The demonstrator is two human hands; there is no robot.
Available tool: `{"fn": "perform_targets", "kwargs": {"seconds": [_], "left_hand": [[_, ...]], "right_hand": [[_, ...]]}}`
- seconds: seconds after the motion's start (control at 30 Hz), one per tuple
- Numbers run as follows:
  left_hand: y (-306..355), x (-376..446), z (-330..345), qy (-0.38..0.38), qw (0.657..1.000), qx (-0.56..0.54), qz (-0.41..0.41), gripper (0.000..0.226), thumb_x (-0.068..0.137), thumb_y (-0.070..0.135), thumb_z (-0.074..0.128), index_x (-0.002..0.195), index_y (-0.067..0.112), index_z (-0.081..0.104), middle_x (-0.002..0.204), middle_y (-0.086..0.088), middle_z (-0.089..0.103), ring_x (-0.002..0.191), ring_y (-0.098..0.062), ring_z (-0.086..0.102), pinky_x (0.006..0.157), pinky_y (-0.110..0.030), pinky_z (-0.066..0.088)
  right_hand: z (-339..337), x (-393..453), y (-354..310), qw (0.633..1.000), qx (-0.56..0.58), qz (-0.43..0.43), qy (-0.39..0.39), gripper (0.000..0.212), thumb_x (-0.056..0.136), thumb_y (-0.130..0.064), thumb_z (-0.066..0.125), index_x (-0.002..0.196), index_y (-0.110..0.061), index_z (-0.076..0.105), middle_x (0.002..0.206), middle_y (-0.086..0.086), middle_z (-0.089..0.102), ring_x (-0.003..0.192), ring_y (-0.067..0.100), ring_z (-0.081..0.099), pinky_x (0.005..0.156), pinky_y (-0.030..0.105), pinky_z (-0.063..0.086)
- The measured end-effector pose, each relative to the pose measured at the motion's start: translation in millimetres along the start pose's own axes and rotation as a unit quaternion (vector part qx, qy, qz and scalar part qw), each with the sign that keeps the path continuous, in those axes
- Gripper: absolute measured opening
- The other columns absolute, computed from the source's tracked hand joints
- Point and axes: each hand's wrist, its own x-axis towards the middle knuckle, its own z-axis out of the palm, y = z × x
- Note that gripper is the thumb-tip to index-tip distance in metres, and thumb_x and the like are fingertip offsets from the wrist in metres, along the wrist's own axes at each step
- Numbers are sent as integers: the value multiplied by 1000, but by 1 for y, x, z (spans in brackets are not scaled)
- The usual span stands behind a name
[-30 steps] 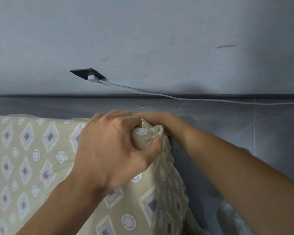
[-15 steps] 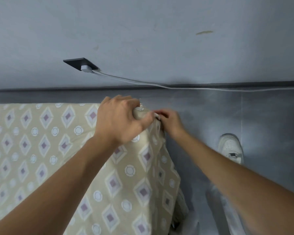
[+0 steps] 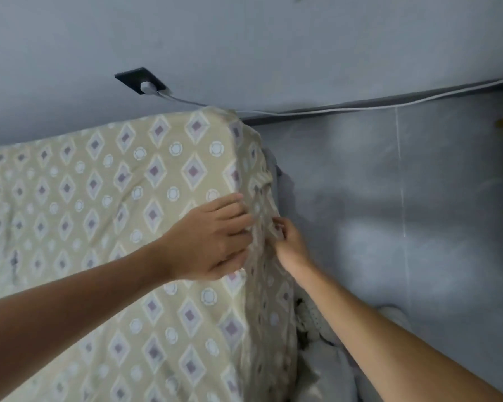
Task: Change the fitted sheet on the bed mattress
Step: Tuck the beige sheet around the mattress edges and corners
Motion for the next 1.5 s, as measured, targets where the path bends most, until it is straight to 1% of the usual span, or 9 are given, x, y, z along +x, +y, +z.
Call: {"fn": "perform_targets", "kwargs": {"seconds": [0.17,0.37,0.6,0.77,0.9,1.07,1.23,1.4,1.5], "left_hand": [[8,26,10,-73,996,1,50,41,104,45,45,74,19,55,78,-1,53,74,-25,43,80,-45,43],[18,34,-10,-137,986,87,29,50,94,50,35,69,15,62,65,1,55,66,-24,49,74,-39,39],[29,14,-66,-130,988,79,10,35,86,41,43,60,19,53,59,4,49,61,-21,47,72,-37,38],[26,10,-65,-116,988,97,9,32,83,36,52,56,18,46,55,4,44,57,-20,42,69,-36,36],[25,13,-56,-116,989,93,10,32,83,35,51,56,17,46,55,4,44,58,-22,43,71,-37,39],[23,21,-40,-143,983,112,5,31,85,36,41,61,18,51,59,5,48,63,-20,45,75,-37,39],[26,32,-2,-156,978,136,-18,34,88,36,38,65,17,54,63,3,47,67,-22,43,78,-42,42],[65,-10,10,-72,991,108,-19,37,105,35,35,88,18,63,97,-4,56,97,-26,52,119,-45,31],[121,-63,28,-73,996,48,28,34,107,35,42,85,18,62,98,-2,57,98,-28,54,121,-48,30]], "right_hand": [[-6,-17,15,999,12,15,-45,40,98,-7,55,134,-26,60,127,-2,66,117,24,65,97,43,54],[0,-30,17,984,159,29,-69,31,105,-19,57,133,-30,60,131,1,69,117,20,67,88,30,52],[12,-35,8,856,371,195,-304,66,105,-61,39,145,-14,63,141,16,65,135,35,58,115,49,43],[42,-21,1,887,309,196,-283,49,102,-46,52,79,-16,83,86,9,75,81,22,73,73,34,57],[33,-17,4,912,271,188,-245,45,108,-47,50,103,-15,80,99,10,78,98,24,74,89,41,57],[12,-29,35,993,68,-13,92,38,99,-5,54,78,-30,74,77,-4,75,77,21,72,79,42,58],[-3,-67,75,994,-97,-56,-11,21,97,-23,62,109,-39,69,113,-6,72,107,16,68,97,39,56],[7,-110,106,998,-38,6,-59,36,103,-31,64,138,-29,61,134,-2,64,120,19,64,106,40,51],[17,-133,122,999,40,13,-16,36,100,-16,64,135,-21,61,123,1,69,109,17,67,91,25,54]]}}
